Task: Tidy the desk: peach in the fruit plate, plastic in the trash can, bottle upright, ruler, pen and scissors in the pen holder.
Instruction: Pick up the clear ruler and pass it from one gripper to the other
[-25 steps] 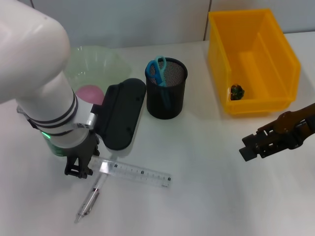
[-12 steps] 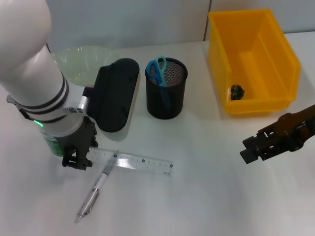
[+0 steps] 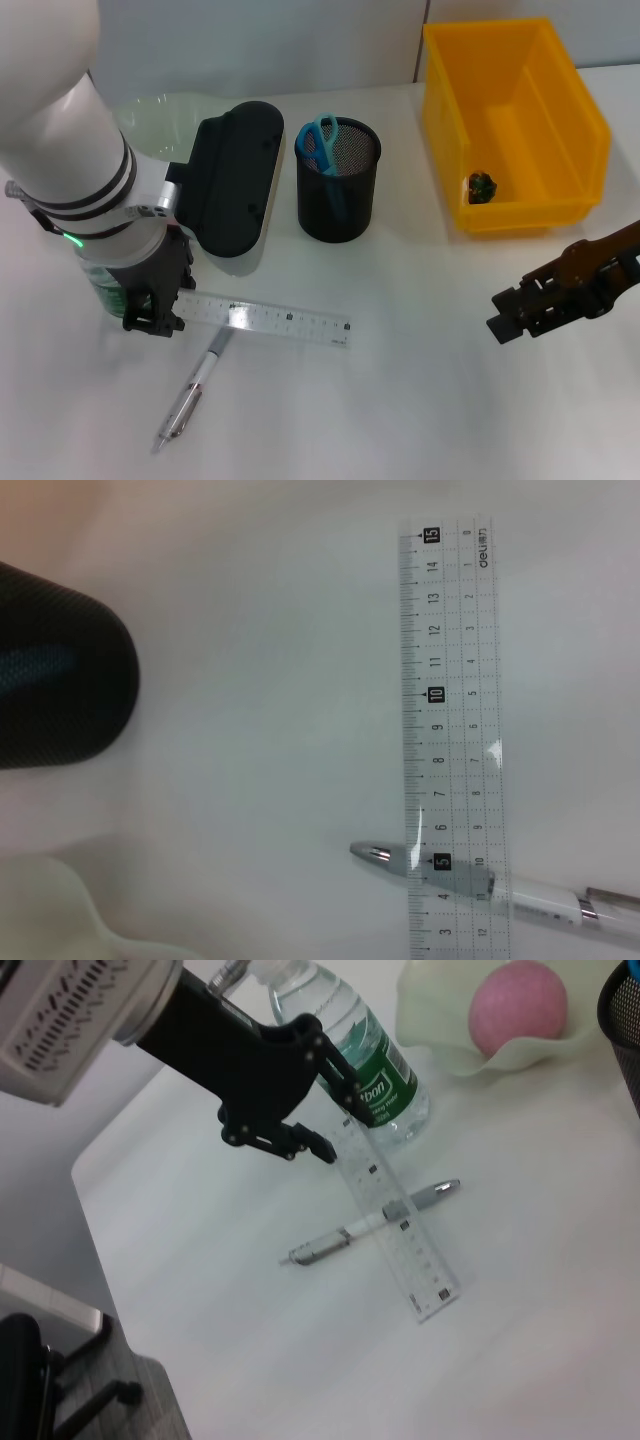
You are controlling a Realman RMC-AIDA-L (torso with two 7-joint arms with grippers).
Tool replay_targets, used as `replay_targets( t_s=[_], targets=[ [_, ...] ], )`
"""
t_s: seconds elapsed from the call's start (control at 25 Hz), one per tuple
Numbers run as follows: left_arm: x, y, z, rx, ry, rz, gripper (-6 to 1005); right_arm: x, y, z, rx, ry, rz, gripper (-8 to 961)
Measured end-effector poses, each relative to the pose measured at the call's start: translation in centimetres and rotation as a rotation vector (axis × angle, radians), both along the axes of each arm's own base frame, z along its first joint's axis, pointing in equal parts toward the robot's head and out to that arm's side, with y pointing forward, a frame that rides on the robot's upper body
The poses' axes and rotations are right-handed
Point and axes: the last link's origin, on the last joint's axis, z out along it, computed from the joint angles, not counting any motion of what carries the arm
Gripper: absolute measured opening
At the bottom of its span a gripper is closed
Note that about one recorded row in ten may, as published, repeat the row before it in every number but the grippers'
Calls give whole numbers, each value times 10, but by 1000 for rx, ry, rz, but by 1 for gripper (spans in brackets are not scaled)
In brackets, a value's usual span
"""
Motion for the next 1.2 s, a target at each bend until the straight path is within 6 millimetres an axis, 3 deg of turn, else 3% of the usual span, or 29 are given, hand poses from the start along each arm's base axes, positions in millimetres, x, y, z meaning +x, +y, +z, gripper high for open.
replay_targets(
  t_s=[0.72,1.04,1.2],
  targets=[
    [22,-4,8,52,-21,4,396,-10,5,-4,8,13,69,531],
    [31,-6,11,75,-53,17,397,-9,5,7,52,63,64,530],
    [35,-4,15,95,-88,32,397,3,2,18,130,166,-3,530]
  ],
)
